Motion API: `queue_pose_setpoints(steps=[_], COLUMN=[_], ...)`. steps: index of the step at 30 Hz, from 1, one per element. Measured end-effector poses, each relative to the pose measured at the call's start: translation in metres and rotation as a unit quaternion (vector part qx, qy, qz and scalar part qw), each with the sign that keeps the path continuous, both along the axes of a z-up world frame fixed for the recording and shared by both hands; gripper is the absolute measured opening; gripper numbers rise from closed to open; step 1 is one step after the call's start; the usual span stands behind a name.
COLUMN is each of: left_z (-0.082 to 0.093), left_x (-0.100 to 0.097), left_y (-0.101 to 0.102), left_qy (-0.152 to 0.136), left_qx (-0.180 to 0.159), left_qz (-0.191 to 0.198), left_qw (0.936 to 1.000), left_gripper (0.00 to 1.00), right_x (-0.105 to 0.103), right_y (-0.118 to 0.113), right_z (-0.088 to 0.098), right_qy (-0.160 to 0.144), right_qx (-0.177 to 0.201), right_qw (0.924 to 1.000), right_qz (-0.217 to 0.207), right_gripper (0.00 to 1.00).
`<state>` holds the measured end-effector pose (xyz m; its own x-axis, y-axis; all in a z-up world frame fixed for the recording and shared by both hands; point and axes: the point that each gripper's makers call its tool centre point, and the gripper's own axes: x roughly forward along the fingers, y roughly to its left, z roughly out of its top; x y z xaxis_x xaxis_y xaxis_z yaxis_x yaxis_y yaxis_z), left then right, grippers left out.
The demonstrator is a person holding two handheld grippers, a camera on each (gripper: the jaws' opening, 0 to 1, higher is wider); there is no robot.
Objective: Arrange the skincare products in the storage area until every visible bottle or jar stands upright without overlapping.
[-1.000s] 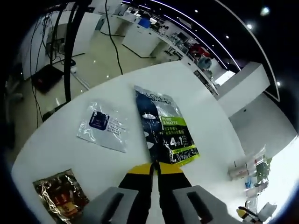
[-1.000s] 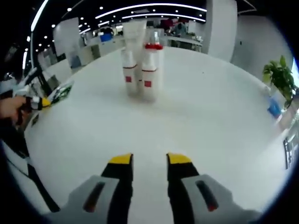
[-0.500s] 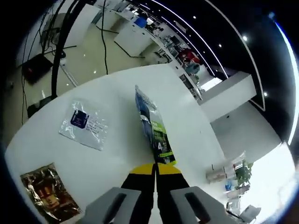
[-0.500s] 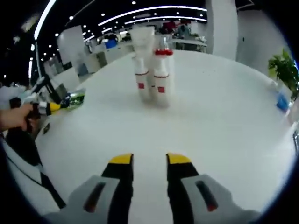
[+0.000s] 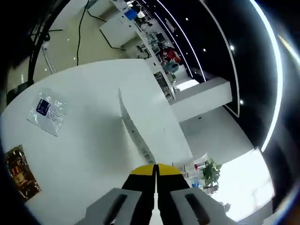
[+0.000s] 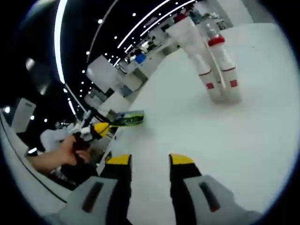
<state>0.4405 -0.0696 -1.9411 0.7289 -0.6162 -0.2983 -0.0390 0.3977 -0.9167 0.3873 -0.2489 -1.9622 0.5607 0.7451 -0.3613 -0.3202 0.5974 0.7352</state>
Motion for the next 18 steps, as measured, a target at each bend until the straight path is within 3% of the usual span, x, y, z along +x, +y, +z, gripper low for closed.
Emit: queue_pose_setpoints(steps=[5, 10, 13, 15, 16, 18], left_z=[0.019, 0.030, 0.036, 0.039, 0.040, 0.044], left_x=[-0.006, -0.015, -0.023, -0.029, -0.031, -0.037], left_y=[-0.017, -0.032, -0.043, -0.049, -0.052, -0.059], left_qy=[-0.017, -0.019, -0.018, -0.018, -0.017, -0.017], left_qx=[-0.021, -0.053, -0.074, -0.084, -0.088, -0.108], left_qz=[-0.035, -0.061, -0.082, -0.098, -0.103, -0.113], left_qw=[0.9990, 0.9966, 0.9937, 0.9915, 0.9907, 0.9876], left_gripper=[0.00, 0.00, 0.00, 0.00, 0.00, 0.00], right_x=[-0.002, -0.006, -0.008, -0.007, -0.003, 0.001], right_y=[0.024, 0.044, 0.049, 0.051, 0.049, 0.046], right_z=[0.018, 0.028, 0.026, 0.032, 0.034, 0.037], right_qy=[0.022, 0.084, 0.100, 0.111, 0.124, 0.134], right_qx=[0.078, 0.174, 0.193, 0.234, 0.263, 0.290], right_qw=[0.9966, 0.9811, 0.9757, 0.9659, 0.9569, 0.9474], right_qz=[0.018, 0.020, 0.022, 0.011, -0.005, -0.025], right_gripper=[0.33, 0.44, 0.49, 0.49, 0.49, 0.50])
